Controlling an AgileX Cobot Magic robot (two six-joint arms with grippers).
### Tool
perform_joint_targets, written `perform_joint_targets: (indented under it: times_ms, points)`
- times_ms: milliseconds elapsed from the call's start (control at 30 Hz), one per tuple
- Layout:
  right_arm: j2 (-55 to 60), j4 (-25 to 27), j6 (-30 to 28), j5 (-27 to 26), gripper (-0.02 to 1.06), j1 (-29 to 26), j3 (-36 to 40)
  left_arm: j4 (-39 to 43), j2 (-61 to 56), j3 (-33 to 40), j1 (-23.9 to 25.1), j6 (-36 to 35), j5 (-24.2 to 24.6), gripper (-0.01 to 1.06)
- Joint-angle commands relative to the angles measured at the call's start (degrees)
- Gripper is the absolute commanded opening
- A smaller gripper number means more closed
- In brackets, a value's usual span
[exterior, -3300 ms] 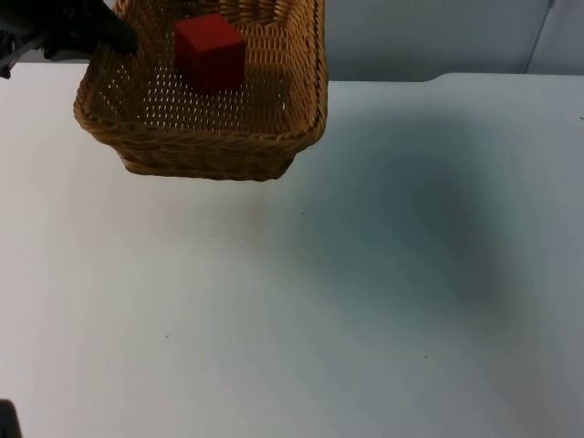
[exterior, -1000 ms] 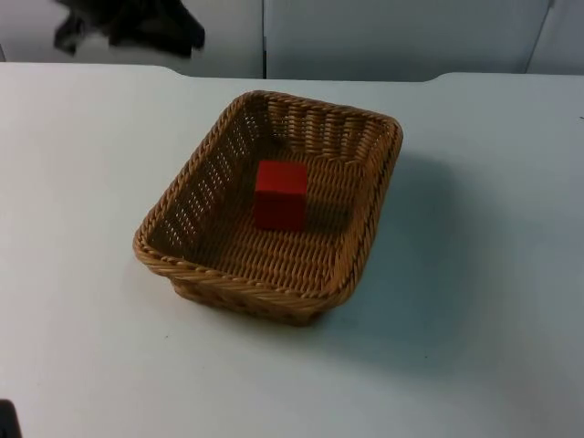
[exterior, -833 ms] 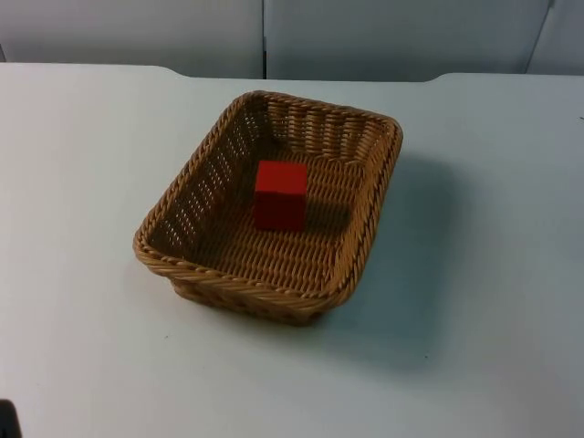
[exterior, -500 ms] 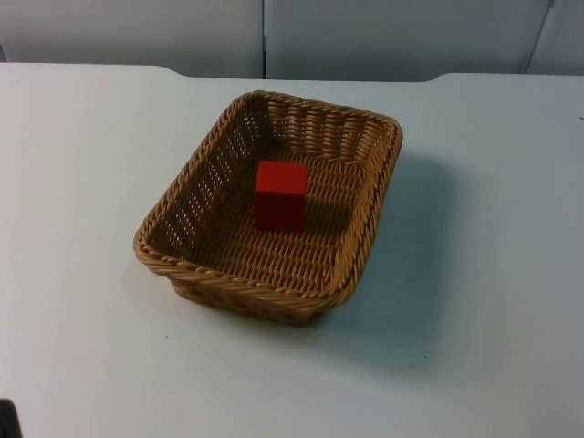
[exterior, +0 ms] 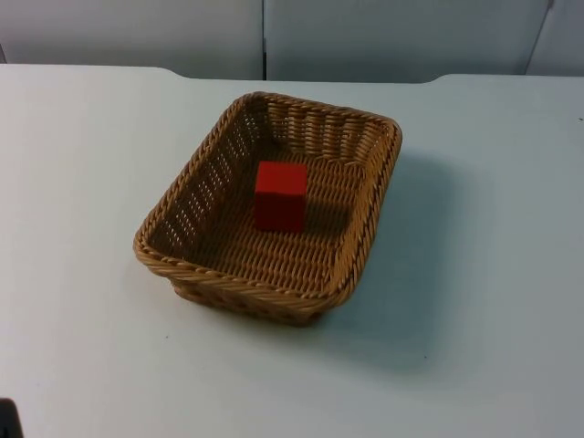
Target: Pick up the basket with the left hand and place the cube into the basket with the right hand.
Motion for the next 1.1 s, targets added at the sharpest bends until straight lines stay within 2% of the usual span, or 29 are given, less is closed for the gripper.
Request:
perform_joint_targets:
  times_ms: [0,33,133,167,267,333,367,433,467,500,533,600,633,700,767,800,833,900,967,1067]
  points:
    - [-1.7,1.6,-0.8,0.6,0.00,0.5,5.0,-1.1,-2.9,5.0,0.0,-0.5,0.2,0.00]
    - [-5.6,1.3,-1.6,0.6,0.00,0.5,11.5,-1.4,-7.1,11.4,0.0,-0.5,-0.5,0.00]
    - [-13.2,-0.3,-1.6,0.6,0.00,0.5,27.8,-1.4,-15.6,22.0,0.0,-0.5,-3.1,0.00]
    - [-13.2,-0.3,-1.6,0.6,0.00,0.5,27.8,-1.4,-15.6,22.0,0.0,-0.5,-3.1,0.00]
    - [-20.6,1.3,-1.6,0.6,0.00,0.5,46.0,-1.5,-23.1,28.7,0.0,-0.5,-0.9,0.00]
    - [-26.2,4.0,-1.6,0.6,0.00,0.5,57.2,-1.5,-27.4,31.2,0.0,-0.5,1.2,0.00]
    - [-26.2,4.0,-1.6,0.6,0.00,0.5,57.2,-1.5,-27.4,31.2,0.0,-0.5,1.2,0.00]
    - [-31.7,6.2,0.7,0.4,0.00,0.5,67.6,-0.7,-32.0,32.7,0.0,-0.7,2.8,0.00]
    - [-34.8,6.9,2.9,-1.9,0.00,0.5,72.7,0.2,-33.9,33.1,0.0,-1.9,3.3,0.00]
    - [-34.8,6.9,2.9,-1.9,0.00,0.5,72.7,0.2,-33.9,33.1,0.0,-1.9,3.3,0.00]
    - [-39.5,7.7,4.6,-4.5,0.00,0.5,79.5,2.7,-36.1,33.6,0.0,-4.4,4.0,0.00]
    - [-45.1,7.7,4.6,-5.5,0.00,0.5,86.0,5.5,-37.9,34.6,0.0,-6.2,6.1,0.00]
    - [-45.1,7.7,4.6,-5.5,0.00,0.5,86.0,5.5,-37.9,34.6,0.0,-6.2,6.1,0.00]
    - [-47.8,9.0,4.5,-5.6,0.00,0.5,90.8,6.3,-39.4,35.5,-0.1,-6.5,7.0,0.00]
    - [-47.8,12.5,2.7,-2.9,0.00,0.7,92.0,6.0,-41.2,37.4,-0.1,-6.5,7.1,0.00]
    - [-47.8,12.5,2.7,-2.9,0.00,0.7,92.0,6.0,-41.2,37.4,-0.1,-6.5,7.1,0.00]
    - [-47.8,16.1,-1.2,-5.1,0.00,0.7,92.9,5.7,-42.7,38.9,-0.1,-6.5,7.0,0.00]
    - [-47.8,19.9,-4.3,-7.8,0.00,0.7,93.5,5.7,-45.1,41.3,-0.1,-6.5,7.7,0.00]
    - [-47.8,20.8,-5.5,-8.0,0.00,0.7,93.9,5.5,-46.2,42.4,-0.1,-6.5,8.1,0.00]
    - [-47.8,21.6,-6.4,-5.4,0.00,0.7,95.2,5.4,-50.7,43.3,-0.1,-6.6,8.1,0.00]
